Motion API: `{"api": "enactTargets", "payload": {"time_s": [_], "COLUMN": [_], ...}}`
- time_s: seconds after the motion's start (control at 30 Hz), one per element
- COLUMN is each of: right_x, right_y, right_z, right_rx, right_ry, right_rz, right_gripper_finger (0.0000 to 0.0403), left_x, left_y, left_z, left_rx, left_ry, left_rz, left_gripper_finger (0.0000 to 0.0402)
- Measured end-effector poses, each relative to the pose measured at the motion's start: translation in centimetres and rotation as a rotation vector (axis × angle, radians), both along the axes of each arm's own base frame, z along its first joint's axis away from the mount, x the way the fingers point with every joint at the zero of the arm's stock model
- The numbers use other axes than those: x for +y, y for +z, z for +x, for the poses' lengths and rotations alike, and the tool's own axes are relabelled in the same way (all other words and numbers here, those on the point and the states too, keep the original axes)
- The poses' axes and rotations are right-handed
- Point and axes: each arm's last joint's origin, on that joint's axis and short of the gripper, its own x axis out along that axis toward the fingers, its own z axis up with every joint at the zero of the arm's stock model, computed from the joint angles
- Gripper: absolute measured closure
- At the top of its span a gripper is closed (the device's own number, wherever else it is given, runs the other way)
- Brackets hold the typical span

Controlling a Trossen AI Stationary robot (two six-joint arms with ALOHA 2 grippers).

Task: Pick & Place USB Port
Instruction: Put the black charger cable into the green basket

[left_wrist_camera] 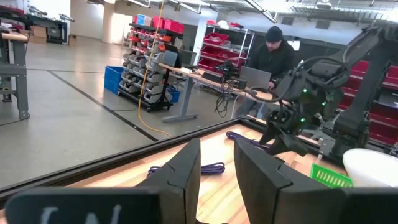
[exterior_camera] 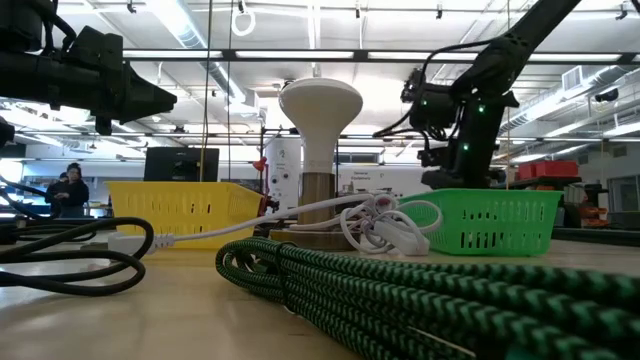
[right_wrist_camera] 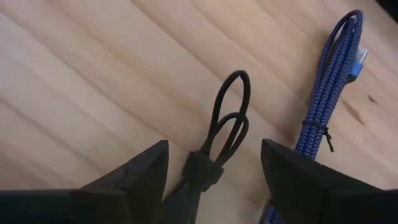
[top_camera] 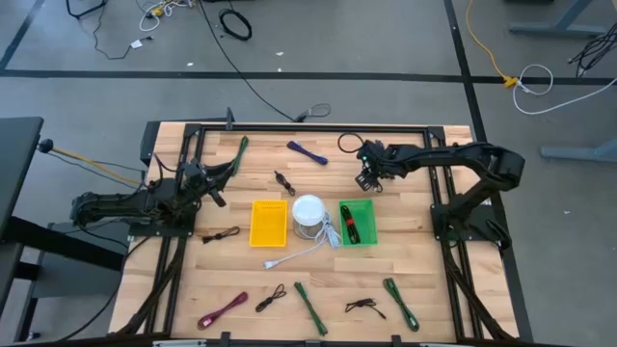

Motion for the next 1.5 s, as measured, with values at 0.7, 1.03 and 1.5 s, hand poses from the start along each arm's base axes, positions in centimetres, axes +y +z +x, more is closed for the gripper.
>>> {"api": "enactTargets", "payload": {"time_s": [0.7,1.03,1.5], "right_x": [-0.1,-1.2,1.2], "right_y": [-2.6,-1.9,6.4], "right_z": [0.5,0.4,3.9], "right_rx": [0.062,0.116,0.125], "right_ry": [-0.015,-0.025,0.091], "right_rz": [0.068,0.016,0.066], "right_gripper_finger": [0.0282,0.0392,0.0392], "left_x": [0.0,0.0,0.0], "left_y": [0.0,0.0,0.0], "left_z": [0.0,0.0,0.0], "left_rx": [0.003,0.002,0.004], "left_ry": [0.0,0.0,0.0], "left_rz": [0.001,0.001,0.002], "left_gripper_finger": [0.0299,0.0299,0.0299]}}
